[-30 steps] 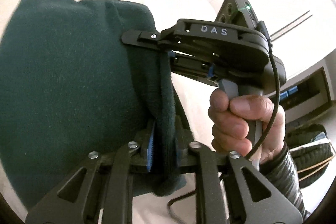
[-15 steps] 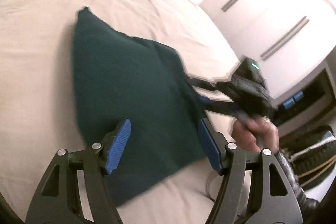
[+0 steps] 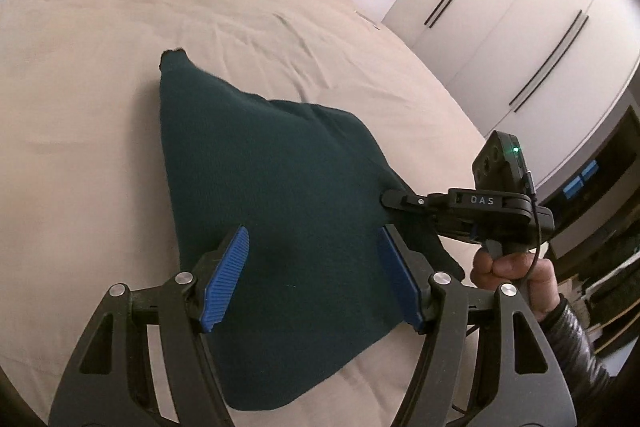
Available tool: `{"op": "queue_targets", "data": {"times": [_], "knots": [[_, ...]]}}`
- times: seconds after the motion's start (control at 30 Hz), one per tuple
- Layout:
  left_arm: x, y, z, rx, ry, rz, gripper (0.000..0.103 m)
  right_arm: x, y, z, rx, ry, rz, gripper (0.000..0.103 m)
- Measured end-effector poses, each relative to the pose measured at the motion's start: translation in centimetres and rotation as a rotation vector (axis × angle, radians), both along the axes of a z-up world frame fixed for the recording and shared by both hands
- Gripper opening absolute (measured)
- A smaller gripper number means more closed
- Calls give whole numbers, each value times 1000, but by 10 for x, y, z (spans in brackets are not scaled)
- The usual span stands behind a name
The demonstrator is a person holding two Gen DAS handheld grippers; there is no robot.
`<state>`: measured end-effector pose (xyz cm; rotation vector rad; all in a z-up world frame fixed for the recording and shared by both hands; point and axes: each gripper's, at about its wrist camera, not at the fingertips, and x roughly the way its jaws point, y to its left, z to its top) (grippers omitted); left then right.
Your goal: Fold small clothes
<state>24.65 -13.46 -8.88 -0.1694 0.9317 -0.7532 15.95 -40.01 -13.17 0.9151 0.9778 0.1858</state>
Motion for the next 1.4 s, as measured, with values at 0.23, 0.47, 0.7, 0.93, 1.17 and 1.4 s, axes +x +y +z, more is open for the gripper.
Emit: {"op": "queue_targets", "data": {"times": [0.23, 0.47, 0.7, 0.93, 1.17, 1.4], "knots": [[16, -18, -27, 73, 46, -23, 65, 2, -4, -28, 83, 0, -2, 12], [12, -4, -4, 12, -35, 19, 66, -22, -2, 20, -131, 5, -90, 34], [40, -8, 0, 48, -82, 5, 65, -29, 42, 53, -88, -158, 51, 34], [68, -31, -38, 99, -4, -9, 62, -23, 34, -10, -81, -39, 42, 0], [78, -37, -35, 105, 24, 4, 62, -41, 34, 10, -79, -81, 32, 10], [92, -39, -46, 131, 15, 27, 61, -46, 44, 6, -123, -79, 53, 38]]}}
